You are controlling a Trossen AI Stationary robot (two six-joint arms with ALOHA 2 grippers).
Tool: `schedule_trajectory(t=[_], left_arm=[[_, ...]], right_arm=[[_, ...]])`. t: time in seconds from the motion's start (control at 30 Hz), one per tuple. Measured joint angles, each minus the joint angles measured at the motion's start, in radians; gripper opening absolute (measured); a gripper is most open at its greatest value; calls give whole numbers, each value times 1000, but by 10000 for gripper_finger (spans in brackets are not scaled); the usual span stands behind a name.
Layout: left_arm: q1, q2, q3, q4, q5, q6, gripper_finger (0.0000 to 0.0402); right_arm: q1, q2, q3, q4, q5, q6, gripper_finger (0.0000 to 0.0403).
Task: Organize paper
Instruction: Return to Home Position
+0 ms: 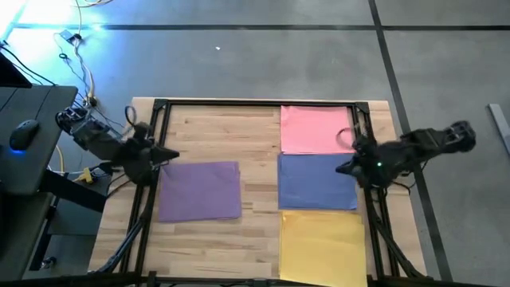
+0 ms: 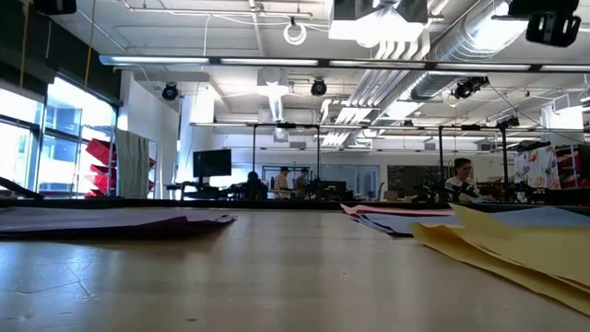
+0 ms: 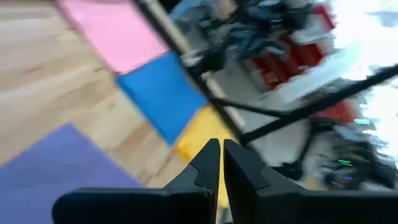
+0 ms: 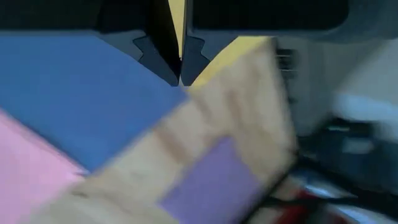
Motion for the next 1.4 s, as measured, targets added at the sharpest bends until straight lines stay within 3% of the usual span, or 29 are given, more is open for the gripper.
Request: schedule_trajectory(t=[0.13, 0.3, 0.4, 0.57, 0.7, 0.83, 1.03, 1.13, 1.4], left_arm=[[36, -154, -175, 237, 58, 173, 0], [83, -326, -382, 368, 126, 244, 0], [114, -417, -505, 488, 159, 285, 0], [188, -390, -679, 733, 297, 259, 0], [257, -383, -829, 959, 348, 255, 0], [320, -385, -833, 931, 286, 491, 0], [375, -382, -833, 907, 292, 727, 0], [380, -381, -833, 845, 286, 783, 0], [380, -372, -833, 728, 275, 782, 1]], right_arm=[[-164, -150, -208, 220, -188, -29, 0], [-335, -199, -439, 576, -398, 22, 0], [-409, -186, -527, 766, -459, 53, 0], [-496, -167, -600, 967, -473, -35, 0], [-535, -164, -627, 969, -474, -131, 0], [-548, -166, -641, 976, -429, -239, 0], [-548, -165, -652, 898, -242, -358, 0], [-548, -165, -652, 838, -187, -367, 0], [-548, -165, -651, 709, -183, -369, 0]])
